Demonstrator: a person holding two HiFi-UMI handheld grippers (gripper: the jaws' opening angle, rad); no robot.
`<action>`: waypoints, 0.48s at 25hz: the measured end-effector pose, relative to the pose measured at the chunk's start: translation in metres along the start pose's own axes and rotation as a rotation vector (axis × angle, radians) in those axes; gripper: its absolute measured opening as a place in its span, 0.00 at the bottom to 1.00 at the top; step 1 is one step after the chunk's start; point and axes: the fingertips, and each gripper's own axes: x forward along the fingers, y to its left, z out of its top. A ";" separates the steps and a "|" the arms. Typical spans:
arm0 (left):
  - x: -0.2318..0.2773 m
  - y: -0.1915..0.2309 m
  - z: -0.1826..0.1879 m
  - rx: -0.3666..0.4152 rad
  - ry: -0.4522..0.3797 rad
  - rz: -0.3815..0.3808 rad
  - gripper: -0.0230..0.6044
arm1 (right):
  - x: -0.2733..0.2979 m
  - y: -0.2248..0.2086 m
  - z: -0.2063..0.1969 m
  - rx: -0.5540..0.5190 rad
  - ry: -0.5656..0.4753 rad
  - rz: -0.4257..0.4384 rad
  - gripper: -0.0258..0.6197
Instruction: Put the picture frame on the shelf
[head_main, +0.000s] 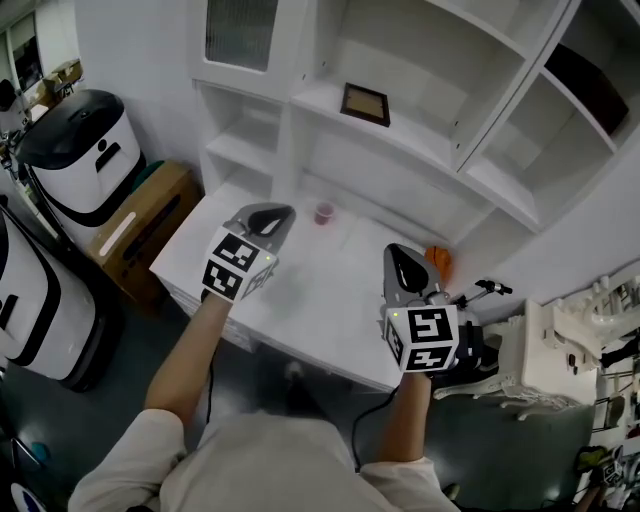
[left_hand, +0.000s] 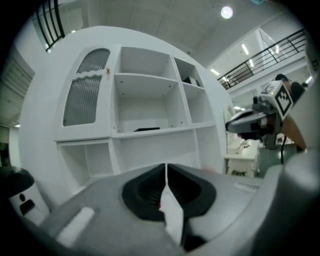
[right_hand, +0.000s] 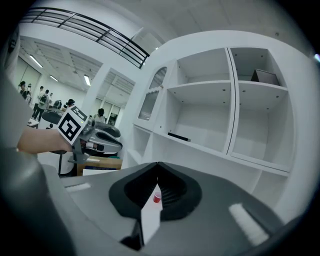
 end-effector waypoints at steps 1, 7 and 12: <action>-0.008 -0.004 -0.002 -0.004 0.000 0.003 0.05 | -0.006 0.004 -0.001 0.003 0.003 -0.002 0.05; -0.056 -0.035 -0.013 0.008 0.000 0.016 0.04 | -0.045 0.024 -0.007 0.008 0.009 -0.022 0.05; -0.093 -0.061 -0.014 0.031 -0.010 0.010 0.04 | -0.070 0.041 -0.009 0.021 0.012 -0.028 0.05</action>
